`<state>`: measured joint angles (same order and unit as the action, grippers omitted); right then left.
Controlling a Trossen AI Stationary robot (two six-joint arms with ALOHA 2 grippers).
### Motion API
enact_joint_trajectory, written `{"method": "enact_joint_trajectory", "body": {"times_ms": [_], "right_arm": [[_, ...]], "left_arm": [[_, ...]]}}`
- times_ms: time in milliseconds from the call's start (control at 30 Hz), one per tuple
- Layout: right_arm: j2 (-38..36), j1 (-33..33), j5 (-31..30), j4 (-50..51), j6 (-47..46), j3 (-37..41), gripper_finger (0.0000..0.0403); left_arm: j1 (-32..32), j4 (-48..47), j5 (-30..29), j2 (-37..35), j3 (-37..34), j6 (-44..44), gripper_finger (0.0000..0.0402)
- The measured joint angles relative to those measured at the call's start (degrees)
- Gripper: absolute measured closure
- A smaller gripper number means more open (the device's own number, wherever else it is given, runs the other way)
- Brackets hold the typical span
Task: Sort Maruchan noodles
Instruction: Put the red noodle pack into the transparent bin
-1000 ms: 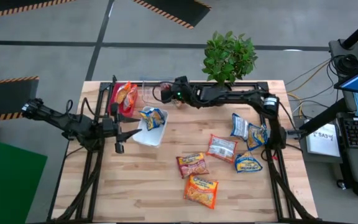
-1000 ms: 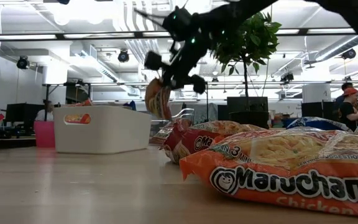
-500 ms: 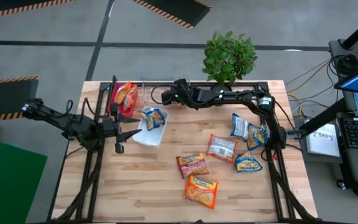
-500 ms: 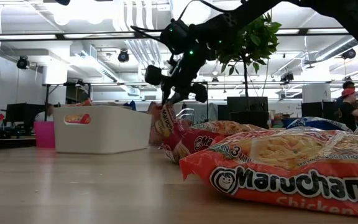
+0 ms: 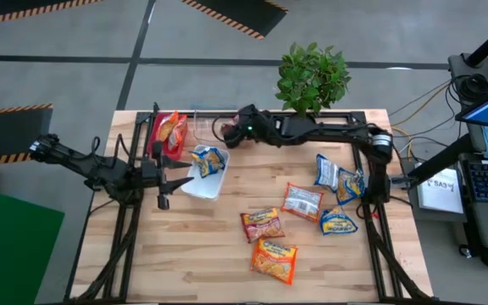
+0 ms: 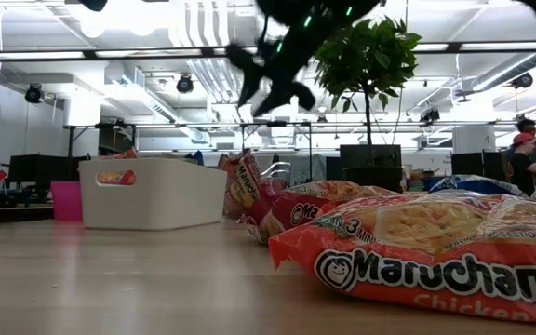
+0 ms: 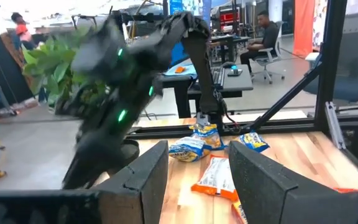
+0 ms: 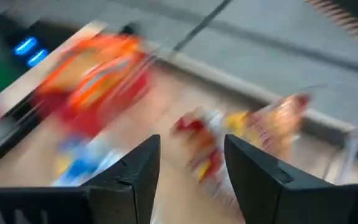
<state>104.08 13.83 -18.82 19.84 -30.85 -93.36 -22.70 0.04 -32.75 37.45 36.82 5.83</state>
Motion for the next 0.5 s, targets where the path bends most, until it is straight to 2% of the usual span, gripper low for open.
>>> {"method": "enact_joint_trajectory", "body": {"times_ms": [133, 200, 333, 500], "right_arm": [[-5.96, -4.11, 18.35, 7.65, 4.37, 0.0, 0.0236], [-8.4, -7.14, 23.87, 12.47, 8.09, 0.09, 0.024], [-11.52, -14.72, 24.75, 19.23, 17.43, 3.2, 0.0252], [-12.69, -22.5, 24.86, 11.88, 20.33, 11.65, 0.0259]], "left_arm": [[0.04, -0.05, 0.83, 1.43, 0.0, -4.36, 0.0248], [0.02, -0.05, 2.19, 2.97, -0.1, -5.1, 0.0248], [0.0, -0.11, 3.81, 7.54, -0.22, -5.24, 0.0248], [0.02, -0.24, 3.82, 13.06, -0.2, -8.4, 0.0248]]}}
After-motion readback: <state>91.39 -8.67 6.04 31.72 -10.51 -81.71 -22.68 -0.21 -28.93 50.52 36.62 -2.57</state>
